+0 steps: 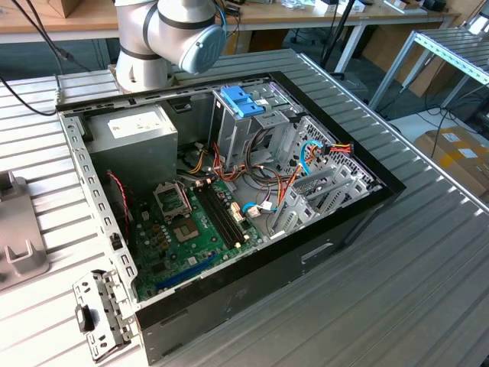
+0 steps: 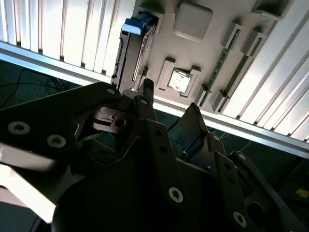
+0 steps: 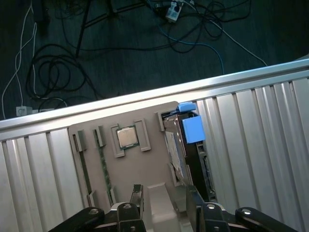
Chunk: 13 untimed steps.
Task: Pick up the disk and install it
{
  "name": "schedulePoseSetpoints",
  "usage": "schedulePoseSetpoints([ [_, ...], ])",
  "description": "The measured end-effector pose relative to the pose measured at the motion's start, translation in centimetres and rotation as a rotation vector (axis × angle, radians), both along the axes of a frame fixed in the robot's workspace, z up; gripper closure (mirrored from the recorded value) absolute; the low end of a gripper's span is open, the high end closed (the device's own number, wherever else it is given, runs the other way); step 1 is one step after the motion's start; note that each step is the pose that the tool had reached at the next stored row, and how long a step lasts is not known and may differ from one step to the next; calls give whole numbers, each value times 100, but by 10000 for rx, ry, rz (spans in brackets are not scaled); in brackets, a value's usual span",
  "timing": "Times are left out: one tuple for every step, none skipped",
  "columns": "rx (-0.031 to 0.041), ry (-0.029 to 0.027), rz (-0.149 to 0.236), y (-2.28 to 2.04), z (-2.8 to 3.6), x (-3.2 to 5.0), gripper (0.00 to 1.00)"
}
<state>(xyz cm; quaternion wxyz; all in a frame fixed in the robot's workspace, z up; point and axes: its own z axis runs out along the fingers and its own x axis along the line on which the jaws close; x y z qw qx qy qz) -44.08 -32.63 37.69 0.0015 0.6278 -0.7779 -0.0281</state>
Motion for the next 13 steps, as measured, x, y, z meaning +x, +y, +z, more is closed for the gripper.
schedulePoseSetpoints([
  [1,0,-1,6,-1,-1,52],
  [2,0,-1,10,-1,-1,52],
  [2,1,0,14,-2,-1,52],
  [3,0,0,20,-3,-2,52],
  [4,-1,1,25,-4,-2,52],
  [5,0,0,29,-4,-3,52],
  [6,0,0,34,-4,-4,52],
  [7,0,0,38,-5,-5,52],
  [8,0,0,44,-6,-6,52],
  [9,0,0,49,-6,-8,52],
  [10,0,0,54,-7,-10,52],
  [11,0,0,62,-8,-14,52],
  [12,0,0,66,-9,-15,52],
])
